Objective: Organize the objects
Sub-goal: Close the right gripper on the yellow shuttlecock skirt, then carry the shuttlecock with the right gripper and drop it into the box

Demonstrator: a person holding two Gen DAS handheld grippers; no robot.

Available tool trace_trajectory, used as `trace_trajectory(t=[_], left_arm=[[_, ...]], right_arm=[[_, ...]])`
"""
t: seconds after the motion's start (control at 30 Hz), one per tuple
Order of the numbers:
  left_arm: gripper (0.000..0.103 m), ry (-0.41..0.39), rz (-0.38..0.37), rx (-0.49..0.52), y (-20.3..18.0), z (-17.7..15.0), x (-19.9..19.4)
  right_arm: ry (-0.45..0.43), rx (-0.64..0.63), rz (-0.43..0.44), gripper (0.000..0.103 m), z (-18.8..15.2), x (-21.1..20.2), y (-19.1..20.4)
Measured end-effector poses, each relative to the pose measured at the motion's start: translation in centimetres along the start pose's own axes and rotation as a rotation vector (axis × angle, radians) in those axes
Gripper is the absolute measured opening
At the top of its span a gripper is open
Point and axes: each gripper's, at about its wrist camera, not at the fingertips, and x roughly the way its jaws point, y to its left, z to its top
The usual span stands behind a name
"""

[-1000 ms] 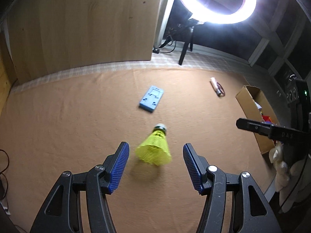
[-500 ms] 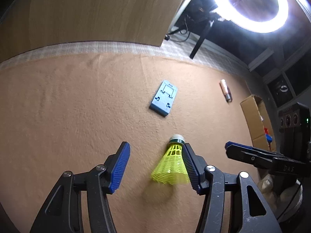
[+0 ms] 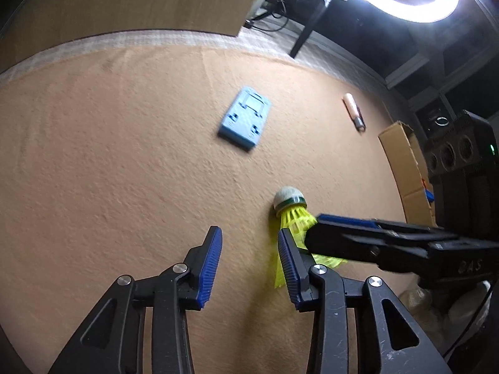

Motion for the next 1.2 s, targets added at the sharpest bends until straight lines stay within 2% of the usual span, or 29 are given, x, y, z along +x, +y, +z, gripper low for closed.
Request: trace_trajectory(t=[0.23, 0.47, 0.7, 0.83, 0.97, 1.2], left_arm=[[0.039, 0.002, -0.030, 0.018, -1.2, -1.0, 0.4], [0.038, 0.005, -0.035, 0.034, -3.1, -2.2, 1.3], [0.033, -0.019, -0.067, -0.013, -5.1, -3.3, 1.7], [0.033, -0.021, -0.088, -0.004, -7.4, -3.8, 2.3], [0.033, -0.019, -0.063, 0.040, -10.1, -4.4, 3.3], [0.033, -0.006, -0.084, 0.033, -13.1, -4.8, 4.4]], right_arm=[[0.020, 0.004, -0.023, 0.046, 0.3, 0.3, -1.3], [0.045, 0.003, -0.015, 0.034, 0.0, 0.0, -3.1], [0.056, -0.007, -0.004, 0.027, -0.7, -1.3, -4.1], [0.062, 0.008, 0.031, 0.025, -1.3, -2.1, -5.1], [0.052, -0.029, 0.007, 0.025, -1.5, -3.6, -5.6], [0.023, -0.052, 0.012, 0.025, -1.6, -6.3, -6.5]])
